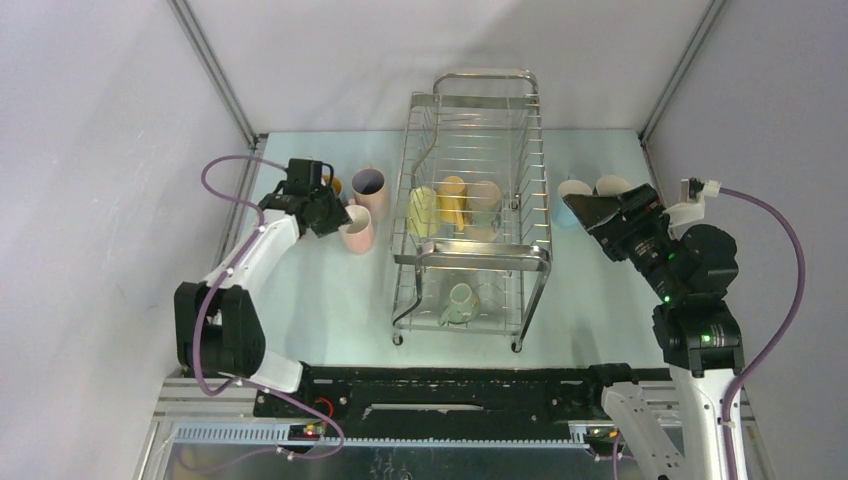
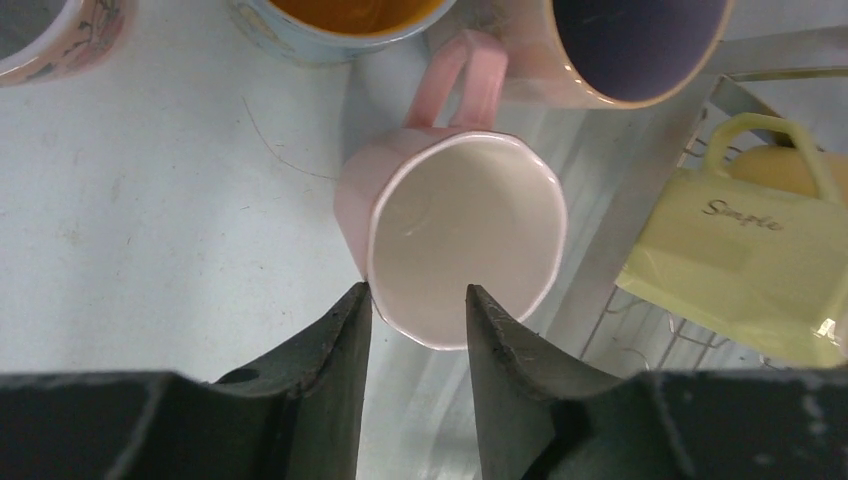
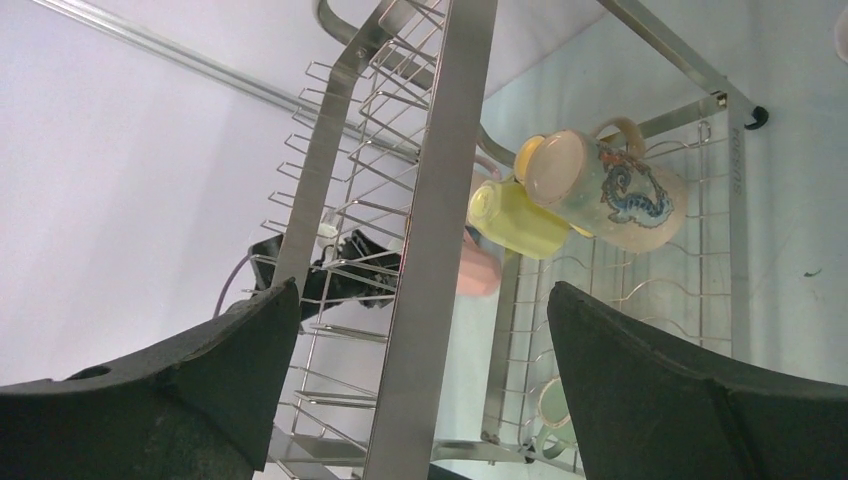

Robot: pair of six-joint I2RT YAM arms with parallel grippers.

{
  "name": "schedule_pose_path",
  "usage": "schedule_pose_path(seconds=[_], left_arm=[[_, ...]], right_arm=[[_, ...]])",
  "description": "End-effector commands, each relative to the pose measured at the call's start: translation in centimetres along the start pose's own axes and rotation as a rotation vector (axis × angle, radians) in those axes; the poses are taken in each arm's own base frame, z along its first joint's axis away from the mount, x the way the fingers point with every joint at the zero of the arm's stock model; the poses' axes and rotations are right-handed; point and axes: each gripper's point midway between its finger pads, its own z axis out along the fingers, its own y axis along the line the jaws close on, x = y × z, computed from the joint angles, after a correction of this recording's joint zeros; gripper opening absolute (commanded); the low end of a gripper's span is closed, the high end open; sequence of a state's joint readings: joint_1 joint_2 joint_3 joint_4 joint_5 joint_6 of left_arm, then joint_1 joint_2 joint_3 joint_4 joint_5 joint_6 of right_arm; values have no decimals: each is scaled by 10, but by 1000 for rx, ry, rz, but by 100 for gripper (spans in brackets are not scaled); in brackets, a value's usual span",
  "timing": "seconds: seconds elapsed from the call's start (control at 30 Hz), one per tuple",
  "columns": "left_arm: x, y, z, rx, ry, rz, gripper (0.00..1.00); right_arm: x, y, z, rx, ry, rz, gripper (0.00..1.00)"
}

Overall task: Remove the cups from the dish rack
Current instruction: Place the cup at the center of the board.

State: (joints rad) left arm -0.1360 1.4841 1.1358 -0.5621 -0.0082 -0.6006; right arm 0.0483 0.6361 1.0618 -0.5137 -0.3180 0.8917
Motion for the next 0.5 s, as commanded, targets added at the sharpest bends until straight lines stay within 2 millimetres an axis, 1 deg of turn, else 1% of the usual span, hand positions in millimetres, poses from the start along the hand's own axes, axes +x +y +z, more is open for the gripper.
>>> schedule_pose_path(seconds=[0.0, 0.13, 0.23, 0.37, 0.47], left_arm=[[-27, -24, -32, 110, -97, 25, 44], [-28, -24, -43, 123, -118, 41, 48], [-31, -25, -57, 138, -148, 60, 52], [-35, -32, -77, 189, -186, 79, 57], [-35, -39, -92, 242, -206, 91, 60]], right_arm=[[-13, 5, -10, 22, -58, -41, 100], [-19, -5, -13, 85, -90, -49, 100], [-23, -11, -15, 125, -108, -54, 100], [-24, -19, -15, 158, -109, -48, 100], [-28, -32, -13, 208, -114, -32, 100]])
